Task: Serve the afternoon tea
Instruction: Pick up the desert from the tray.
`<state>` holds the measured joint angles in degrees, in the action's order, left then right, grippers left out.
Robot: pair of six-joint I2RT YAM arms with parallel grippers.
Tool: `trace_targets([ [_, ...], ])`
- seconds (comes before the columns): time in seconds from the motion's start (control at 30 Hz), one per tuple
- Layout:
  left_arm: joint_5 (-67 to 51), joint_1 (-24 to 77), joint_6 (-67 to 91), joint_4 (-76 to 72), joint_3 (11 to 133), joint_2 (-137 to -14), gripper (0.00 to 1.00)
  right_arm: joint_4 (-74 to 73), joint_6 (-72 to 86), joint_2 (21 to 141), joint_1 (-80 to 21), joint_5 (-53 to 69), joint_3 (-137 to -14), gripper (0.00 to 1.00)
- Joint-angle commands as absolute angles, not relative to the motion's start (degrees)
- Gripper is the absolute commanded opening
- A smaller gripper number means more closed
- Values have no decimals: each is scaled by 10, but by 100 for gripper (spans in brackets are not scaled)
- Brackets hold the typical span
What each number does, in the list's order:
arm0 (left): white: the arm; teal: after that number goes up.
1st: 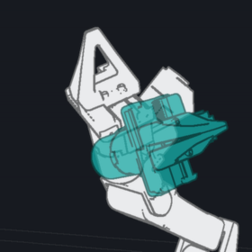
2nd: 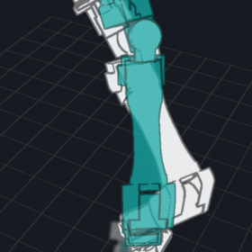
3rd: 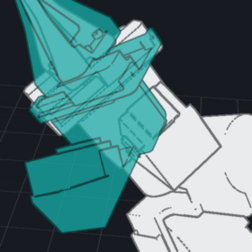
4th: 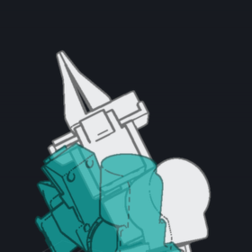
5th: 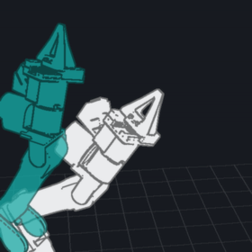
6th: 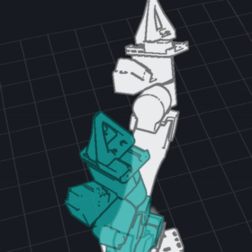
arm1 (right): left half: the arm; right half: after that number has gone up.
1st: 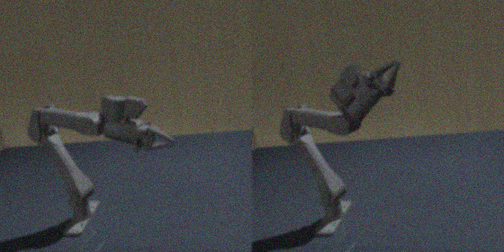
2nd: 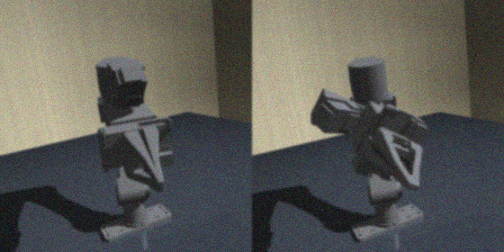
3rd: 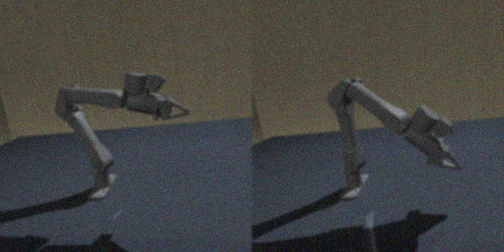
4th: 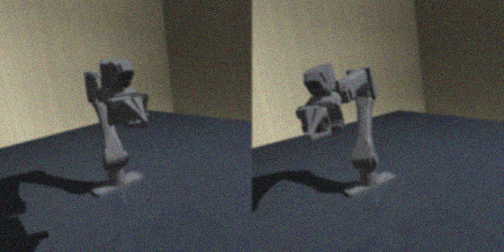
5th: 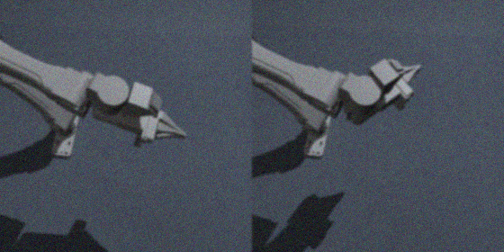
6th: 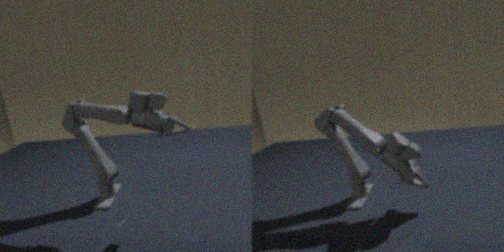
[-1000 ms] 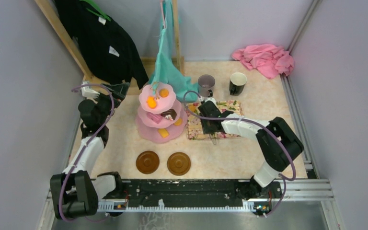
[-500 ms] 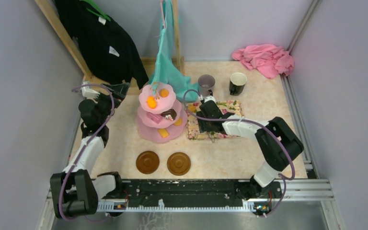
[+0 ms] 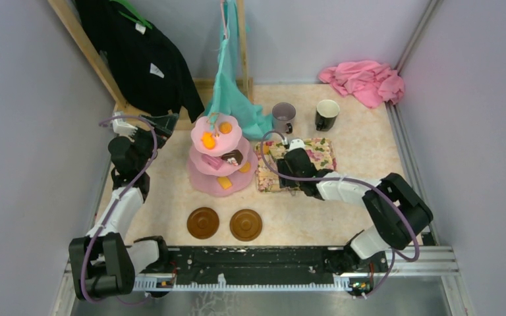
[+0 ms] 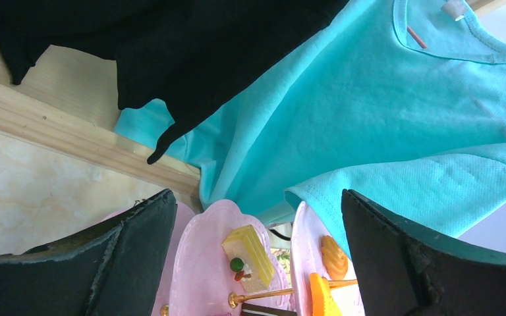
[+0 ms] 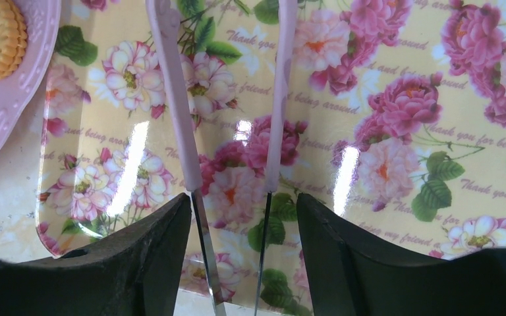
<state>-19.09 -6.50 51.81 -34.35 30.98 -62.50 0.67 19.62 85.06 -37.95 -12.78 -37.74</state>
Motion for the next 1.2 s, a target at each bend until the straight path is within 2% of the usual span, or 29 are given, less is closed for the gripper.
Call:
trace_targets([
  [0.0, -189, -64, 509, -357, 305, -626, 99, 49, 208, 841, -379, -131, -351, 60],
  [0.27, -187, -63, 506, -355, 304, -628, 99, 53, 206, 863, -406, -166, -350, 60],
  [0.57, -187, -62, 505, -352, 306, -627, 99, 69, 240, 881, -407, -139, -340, 57],
  [0.93, -186, -62, 504, -349, 306, -625, 99, 49, 278, 890, -407, -134, -339, 61],
  [1.17, -186, -62, 504, -349, 306, -624, 99, 7, 275, 885, -407, -152, -352, 56],
])
